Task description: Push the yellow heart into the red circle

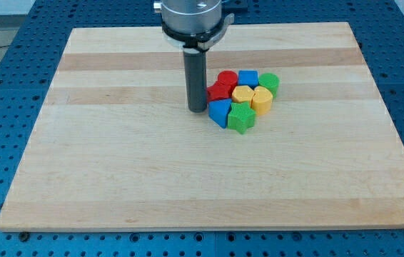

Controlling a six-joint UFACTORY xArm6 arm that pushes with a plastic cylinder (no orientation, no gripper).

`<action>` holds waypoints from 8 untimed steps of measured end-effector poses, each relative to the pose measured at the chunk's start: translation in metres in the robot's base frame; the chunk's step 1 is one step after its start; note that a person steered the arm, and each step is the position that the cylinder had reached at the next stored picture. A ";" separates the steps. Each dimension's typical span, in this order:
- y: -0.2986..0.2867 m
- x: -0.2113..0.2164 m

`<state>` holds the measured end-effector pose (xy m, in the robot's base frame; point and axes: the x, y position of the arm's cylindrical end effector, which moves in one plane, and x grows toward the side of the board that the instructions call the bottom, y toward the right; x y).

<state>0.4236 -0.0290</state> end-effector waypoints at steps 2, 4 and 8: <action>-0.003 0.062; 0.069 0.080; 0.139 0.017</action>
<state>0.4408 0.1097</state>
